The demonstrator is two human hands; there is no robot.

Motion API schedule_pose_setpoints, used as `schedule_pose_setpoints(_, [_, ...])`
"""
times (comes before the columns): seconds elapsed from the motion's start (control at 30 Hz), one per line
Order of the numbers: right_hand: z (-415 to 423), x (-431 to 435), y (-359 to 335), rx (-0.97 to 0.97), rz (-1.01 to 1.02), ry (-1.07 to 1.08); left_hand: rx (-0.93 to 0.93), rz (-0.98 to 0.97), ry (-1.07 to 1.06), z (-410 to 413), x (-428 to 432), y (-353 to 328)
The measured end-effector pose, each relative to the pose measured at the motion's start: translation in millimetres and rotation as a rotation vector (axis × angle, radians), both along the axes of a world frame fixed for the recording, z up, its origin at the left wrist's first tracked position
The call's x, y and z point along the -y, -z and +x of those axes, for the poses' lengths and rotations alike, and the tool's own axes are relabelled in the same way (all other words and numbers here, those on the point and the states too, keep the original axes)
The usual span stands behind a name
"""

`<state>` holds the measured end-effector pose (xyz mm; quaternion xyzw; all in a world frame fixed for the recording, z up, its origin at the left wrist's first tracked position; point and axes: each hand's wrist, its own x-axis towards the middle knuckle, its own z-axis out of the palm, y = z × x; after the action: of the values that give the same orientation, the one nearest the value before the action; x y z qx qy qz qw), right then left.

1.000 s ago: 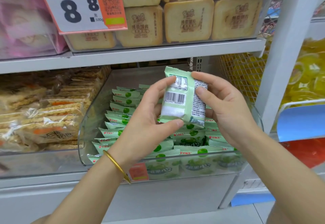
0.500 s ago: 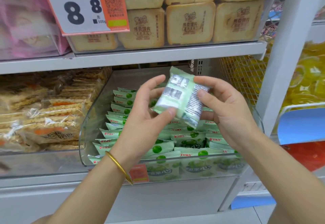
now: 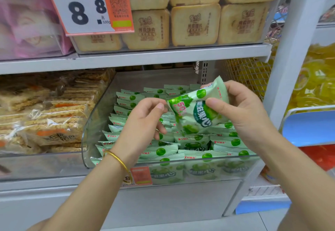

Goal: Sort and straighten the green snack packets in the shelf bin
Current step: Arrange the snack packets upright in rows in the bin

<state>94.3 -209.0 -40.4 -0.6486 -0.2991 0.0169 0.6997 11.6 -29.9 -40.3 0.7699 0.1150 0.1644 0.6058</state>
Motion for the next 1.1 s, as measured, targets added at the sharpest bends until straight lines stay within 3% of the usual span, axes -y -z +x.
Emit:
schedule_pose_setpoints(0.1, [-1,6,1,-0.007,-0.027,-0.006,0.028,0.325,-0.024,0,-4,6])
schedule_pose_setpoints(0.2, [-2,9,4,0.020,-0.120,0.002,0.006,0.488,-0.004,-1,-2,9])
schedule_pose_setpoints(0.4, [-1,14,5,0.308,-0.511,0.067,-0.008,0.517,0.000,-2,1,9])
schedule_pose_setpoints(0.57, [-2,7,2,0.514,-0.722,0.081,-0.007,0.524,0.017,-1,2,10])
schedule_pose_setpoints(0.87, [-7,-2,-3,0.660,-0.890,0.136,-0.002,0.550,0.029,0,-1,15])
schedule_pose_setpoints(1.0, [-14,-11,2,0.774,-1.023,0.011,0.016,0.548,0.029,0,-2,15])
schedule_pose_setpoints(1.1, [-9,-5,-2,0.648,-0.962,-0.040,0.030,0.541,0.028,0,-1,15])
